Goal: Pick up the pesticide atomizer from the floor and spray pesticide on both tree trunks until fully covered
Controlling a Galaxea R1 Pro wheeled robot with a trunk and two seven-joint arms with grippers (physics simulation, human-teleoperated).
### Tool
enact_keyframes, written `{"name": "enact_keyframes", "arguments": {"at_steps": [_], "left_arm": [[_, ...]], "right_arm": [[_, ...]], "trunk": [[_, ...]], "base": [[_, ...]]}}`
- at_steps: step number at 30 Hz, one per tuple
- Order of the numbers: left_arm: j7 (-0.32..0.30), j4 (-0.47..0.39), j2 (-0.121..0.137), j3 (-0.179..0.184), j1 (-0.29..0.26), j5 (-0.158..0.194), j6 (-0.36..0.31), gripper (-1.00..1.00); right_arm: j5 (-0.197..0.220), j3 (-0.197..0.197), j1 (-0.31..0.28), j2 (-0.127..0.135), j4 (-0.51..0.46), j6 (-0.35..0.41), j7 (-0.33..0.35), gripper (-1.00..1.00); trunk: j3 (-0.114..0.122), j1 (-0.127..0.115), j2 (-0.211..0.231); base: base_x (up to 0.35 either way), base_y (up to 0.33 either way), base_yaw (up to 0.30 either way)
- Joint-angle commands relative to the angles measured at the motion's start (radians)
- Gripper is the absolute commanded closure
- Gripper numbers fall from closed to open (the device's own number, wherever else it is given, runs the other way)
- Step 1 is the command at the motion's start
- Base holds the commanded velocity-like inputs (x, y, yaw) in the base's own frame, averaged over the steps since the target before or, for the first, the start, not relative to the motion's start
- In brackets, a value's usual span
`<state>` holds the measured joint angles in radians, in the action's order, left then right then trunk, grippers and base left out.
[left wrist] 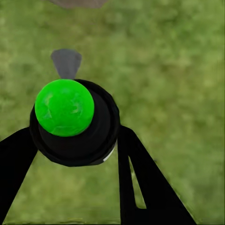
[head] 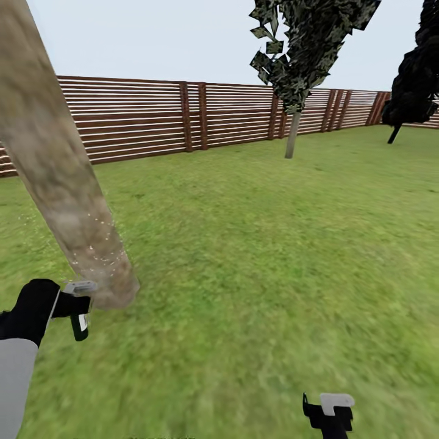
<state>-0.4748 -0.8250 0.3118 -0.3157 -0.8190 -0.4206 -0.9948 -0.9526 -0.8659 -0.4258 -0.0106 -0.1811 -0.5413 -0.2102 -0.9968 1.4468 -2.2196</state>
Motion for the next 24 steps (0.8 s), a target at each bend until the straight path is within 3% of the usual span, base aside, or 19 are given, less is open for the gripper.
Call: {"name": "enact_keyframes", "arguments": {"at_steps": [1, 2, 4, 5, 12, 15, 18, 24], "left_arm": [[-0.011, -0.001, 0.008, -0.002, -0.013, -0.010, -0.008, 1.00], [-0.011, 0.000, 0.018, -0.002, -0.022, -0.011, -0.010, 1.00], [-0.012, 0.002, 0.087, -0.005, -0.059, -0.009, -0.015, 1.00], [-0.012, 0.007, 0.097, -0.004, -0.081, -0.009, -0.016, 1.00], [-0.011, 0.002, 0.084, 0.003, -0.101, -0.008, -0.013, 1.00], [-0.011, 0.000, 0.083, 0.047, -0.101, -0.007, -0.015, 1.00], [-0.011, -0.002, 0.083, 0.053, -0.104, -0.007, -0.017, 1.00], [-0.012, -0.002, 0.082, 0.053, -0.109, -0.009, -0.018, 1.00]], "right_arm": [[-0.011, -0.005, -0.001, 0.000, 0.000, -0.002, -0.006, -1.00], [-0.011, -0.005, -0.001, 0.000, 0.000, -0.002, -0.006, -1.00], [-0.011, -0.005, -0.001, 0.000, -0.001, -0.002, -0.006, -1.00], [-0.011, -0.005, -0.001, 0.000, -0.001, -0.002, -0.006, -1.00], [-0.011, -0.005, -0.001, 0.003, -0.001, -0.002, -0.006, -1.00], [-0.011, -0.005, -0.001, 0.003, -0.001, -0.002, -0.006, -1.00], [-0.011, -0.005, -0.001, 0.003, -0.001, -0.002, -0.006, -1.00], [-0.011, -0.005, -0.001, 0.003, -0.001, -0.002, -0.006, -1.00]], "trunk": [[-0.001, 0.000, 0.000], [-0.001, 0.000, 0.000], [-0.001, 0.000, 0.000], [-0.001, 0.000, 0.000], [-0.001, 0.000, 0.000], [-0.001, 0.000, 0.000], [-0.001, 0.000, 0.000], [-0.001, 0.000, 0.000]], "base": [[0.000, 0.000, 0.276], [0.000, 0.000, 0.276], [0.000, 0.000, 0.149], [0.000, 0.000, 0.033], [0.035, 0.000, 0.005], [0.306, 0.050, 0.000], [0.239, 0.181, 0.000], [0.018, -0.212, 0.000]]}}
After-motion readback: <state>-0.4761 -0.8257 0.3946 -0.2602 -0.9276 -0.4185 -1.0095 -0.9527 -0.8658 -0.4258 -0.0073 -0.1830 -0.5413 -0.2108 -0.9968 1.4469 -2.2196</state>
